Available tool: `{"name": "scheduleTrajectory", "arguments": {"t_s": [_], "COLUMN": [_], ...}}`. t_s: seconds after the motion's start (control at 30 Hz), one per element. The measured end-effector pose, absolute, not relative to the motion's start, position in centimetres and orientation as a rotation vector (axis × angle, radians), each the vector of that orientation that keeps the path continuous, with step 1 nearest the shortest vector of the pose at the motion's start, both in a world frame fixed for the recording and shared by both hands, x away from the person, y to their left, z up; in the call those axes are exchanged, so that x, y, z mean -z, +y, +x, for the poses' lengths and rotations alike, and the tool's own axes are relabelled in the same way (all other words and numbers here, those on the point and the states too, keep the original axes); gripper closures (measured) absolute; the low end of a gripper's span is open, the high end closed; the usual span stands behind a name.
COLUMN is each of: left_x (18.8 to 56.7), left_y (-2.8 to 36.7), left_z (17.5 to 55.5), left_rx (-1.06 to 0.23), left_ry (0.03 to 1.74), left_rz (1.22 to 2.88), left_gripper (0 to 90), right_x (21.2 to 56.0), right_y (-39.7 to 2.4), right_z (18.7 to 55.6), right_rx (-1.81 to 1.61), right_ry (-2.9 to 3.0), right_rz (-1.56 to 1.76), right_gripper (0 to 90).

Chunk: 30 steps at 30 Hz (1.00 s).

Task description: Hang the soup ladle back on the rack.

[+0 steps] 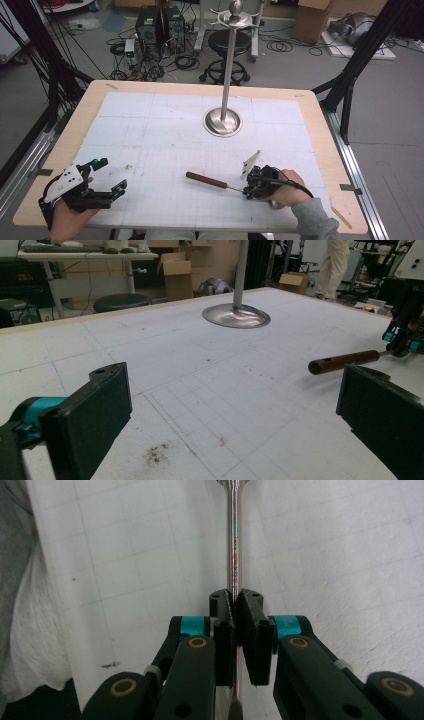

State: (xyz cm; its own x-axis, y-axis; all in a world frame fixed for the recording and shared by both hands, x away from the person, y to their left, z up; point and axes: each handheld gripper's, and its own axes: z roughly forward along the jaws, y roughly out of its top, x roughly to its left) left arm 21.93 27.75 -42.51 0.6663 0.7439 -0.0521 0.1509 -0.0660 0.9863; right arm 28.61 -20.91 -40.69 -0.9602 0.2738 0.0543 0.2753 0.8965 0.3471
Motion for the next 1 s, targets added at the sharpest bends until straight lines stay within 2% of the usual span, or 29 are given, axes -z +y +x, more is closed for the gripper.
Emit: {"name": "scheduleTrajectory", "arguments": {"t_s": [1.0], "left_x": [42.6], "left_y": [27.5], "left_z": [22.2], "left_rx": [-0.558], "left_ry": [0.749], "left_rz": [1.601], "left_gripper": [1.8], "right_x": [36.8], "right_y": [-26.5], "right_z": [29.0], "right_rx": [1.258], "right_ry": [-2.933], "right_rz": [-0.508], "right_gripper": [84.9]}}
